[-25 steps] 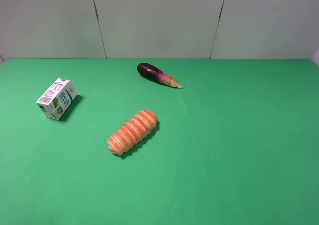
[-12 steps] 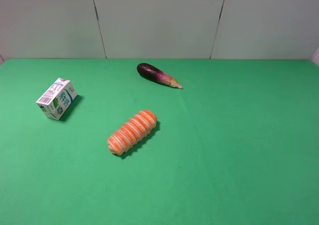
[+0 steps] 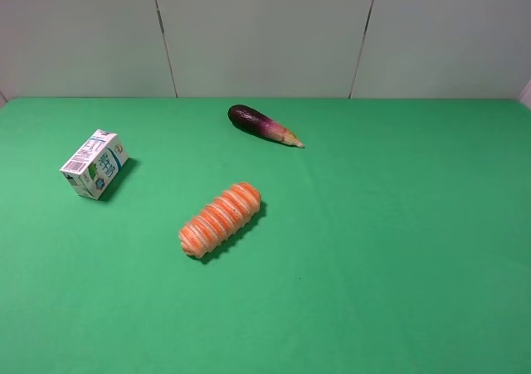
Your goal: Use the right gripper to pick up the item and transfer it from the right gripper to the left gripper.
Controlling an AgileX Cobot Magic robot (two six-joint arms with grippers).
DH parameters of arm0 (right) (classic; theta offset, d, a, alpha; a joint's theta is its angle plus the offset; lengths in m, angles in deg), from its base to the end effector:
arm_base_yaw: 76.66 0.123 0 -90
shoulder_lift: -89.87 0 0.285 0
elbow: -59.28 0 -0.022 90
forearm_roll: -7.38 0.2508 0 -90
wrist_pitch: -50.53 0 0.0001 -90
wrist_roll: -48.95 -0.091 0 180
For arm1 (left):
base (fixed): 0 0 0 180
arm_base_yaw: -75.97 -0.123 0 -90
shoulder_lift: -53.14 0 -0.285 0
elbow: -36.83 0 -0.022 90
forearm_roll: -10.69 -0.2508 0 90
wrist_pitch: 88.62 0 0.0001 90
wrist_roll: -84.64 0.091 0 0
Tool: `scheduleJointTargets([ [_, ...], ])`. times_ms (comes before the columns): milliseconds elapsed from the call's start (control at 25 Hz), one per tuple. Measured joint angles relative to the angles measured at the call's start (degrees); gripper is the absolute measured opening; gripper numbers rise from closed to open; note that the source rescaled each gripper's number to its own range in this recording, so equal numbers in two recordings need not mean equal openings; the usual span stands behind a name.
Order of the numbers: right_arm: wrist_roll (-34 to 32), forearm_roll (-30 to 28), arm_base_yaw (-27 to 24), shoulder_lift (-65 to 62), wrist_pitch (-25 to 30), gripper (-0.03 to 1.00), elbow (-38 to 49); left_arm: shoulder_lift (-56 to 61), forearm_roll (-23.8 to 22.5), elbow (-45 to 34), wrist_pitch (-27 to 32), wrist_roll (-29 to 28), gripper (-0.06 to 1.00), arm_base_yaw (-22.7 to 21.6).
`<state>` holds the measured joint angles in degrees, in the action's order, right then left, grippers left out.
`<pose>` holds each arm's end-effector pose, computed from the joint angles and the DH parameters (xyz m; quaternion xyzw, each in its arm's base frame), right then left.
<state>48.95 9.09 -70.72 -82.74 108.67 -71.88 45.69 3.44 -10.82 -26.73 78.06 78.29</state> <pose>-0.0038 0.0019 0.2797 -0.0438 0.8392 0.0430 0.5404 -0.0084 0.0105 0.2806 -0.0354 0.8502 0.0225 0.5249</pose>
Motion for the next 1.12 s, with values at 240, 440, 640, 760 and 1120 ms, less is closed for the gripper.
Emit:
scheduleJointTargets([
  [240,0.0,0.0,0.0,0.0,0.0,1.0,0.0,0.0,0.0,-0.8,-0.9,-0.7,0.99,0.0],
  [440,0.0,0.0,0.0,0.0,0.0,1.0,0.0,0.0,0.0,-0.8,-1.0,-0.8,0.98,0.0],
  [640,0.0,0.0,0.0,0.0,0.0,1.0,0.0,0.0,0.0,-0.8,-1.0,-0.8,0.98,0.0],
  [760,0.0,0.0,0.0,0.0,0.0,1.0,0.0,0.0,0.0,-0.8,-1.0,-0.8,0.98,0.0],
  [1120,0.0,0.0,0.0,0.0,0.0,1.0,0.0,0.0,0.0,-0.8,-1.0,-0.9,0.98,0.0],
])
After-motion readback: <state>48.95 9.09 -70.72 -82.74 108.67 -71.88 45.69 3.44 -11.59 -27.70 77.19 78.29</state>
